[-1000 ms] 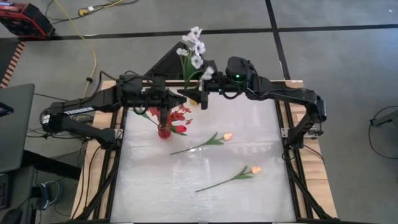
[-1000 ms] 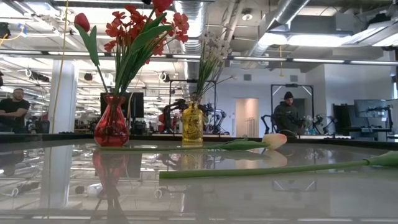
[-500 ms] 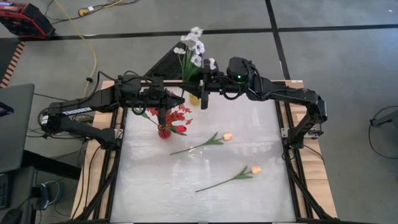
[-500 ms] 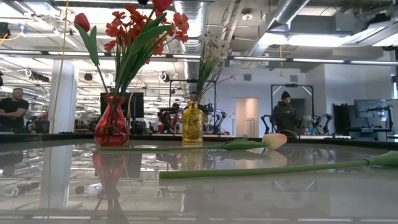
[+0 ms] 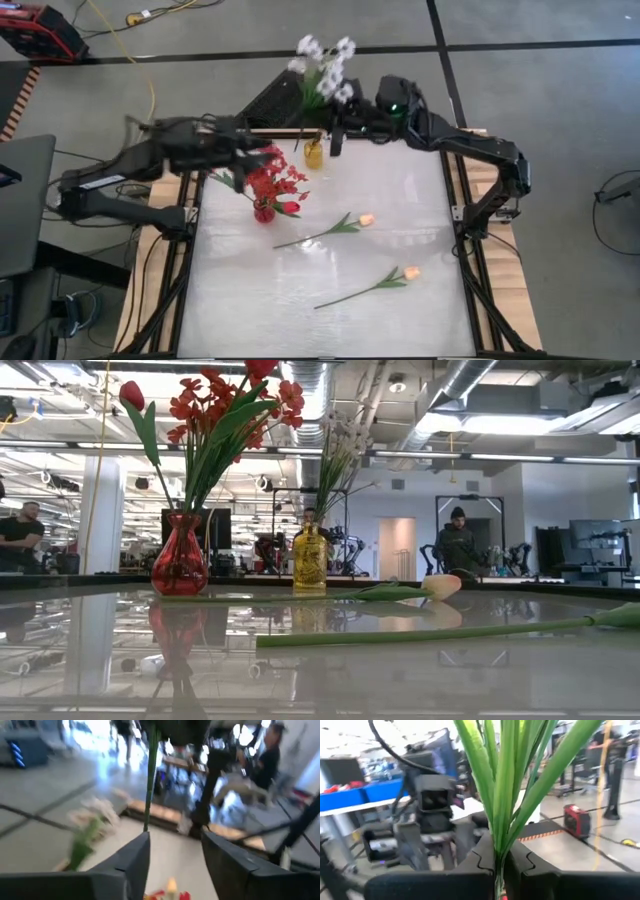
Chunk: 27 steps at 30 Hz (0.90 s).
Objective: Sort flowers into vase by color
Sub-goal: Put the white flowers into the yellow flower vase
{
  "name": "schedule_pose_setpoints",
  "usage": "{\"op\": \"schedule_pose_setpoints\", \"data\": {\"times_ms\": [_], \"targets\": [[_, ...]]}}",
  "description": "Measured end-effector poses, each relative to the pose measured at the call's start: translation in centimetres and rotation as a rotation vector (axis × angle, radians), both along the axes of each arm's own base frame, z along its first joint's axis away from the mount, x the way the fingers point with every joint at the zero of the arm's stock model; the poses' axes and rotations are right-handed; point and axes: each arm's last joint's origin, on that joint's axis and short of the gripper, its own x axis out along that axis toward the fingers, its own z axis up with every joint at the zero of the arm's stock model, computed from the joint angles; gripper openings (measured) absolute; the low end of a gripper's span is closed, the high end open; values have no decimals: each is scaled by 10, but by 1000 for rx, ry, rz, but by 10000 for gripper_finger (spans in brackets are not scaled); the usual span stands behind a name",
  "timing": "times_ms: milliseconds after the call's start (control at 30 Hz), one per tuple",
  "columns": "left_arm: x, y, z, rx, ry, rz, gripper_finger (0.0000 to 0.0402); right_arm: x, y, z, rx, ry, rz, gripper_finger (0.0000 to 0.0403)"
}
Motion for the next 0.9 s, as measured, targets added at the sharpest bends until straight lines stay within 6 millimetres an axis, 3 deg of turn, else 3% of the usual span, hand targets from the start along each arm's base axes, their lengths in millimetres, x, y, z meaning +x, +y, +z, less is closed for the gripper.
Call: {"op": "schedule_pose_setpoints", "data": {"times_ms": [167,300,433,533,700,767,900], "targets": [[-48,-9,25,61,-164,19,201,-1,-4,-4,8,46,-18,34],[-78,-15,31,66,-209,15,205,-8,14,-13,-70,224,-151,34],[-96,-18,30,34,-216,29,206,-34,38,-10,-117,278,-253,34],[-100,-17,29,28,-208,55,206,-45,47,-29,-72,264,-230,34],[-92,-16,26,32,-172,71,206,-50,44,-87,22,200,-204,34],[-89,-15,26,31,-164,70,206,-61,34,-87,55,91,-176,34],[-80,-13,23,27,-138,70,206,-88,12,-61,79,-148,-31,34]]}}
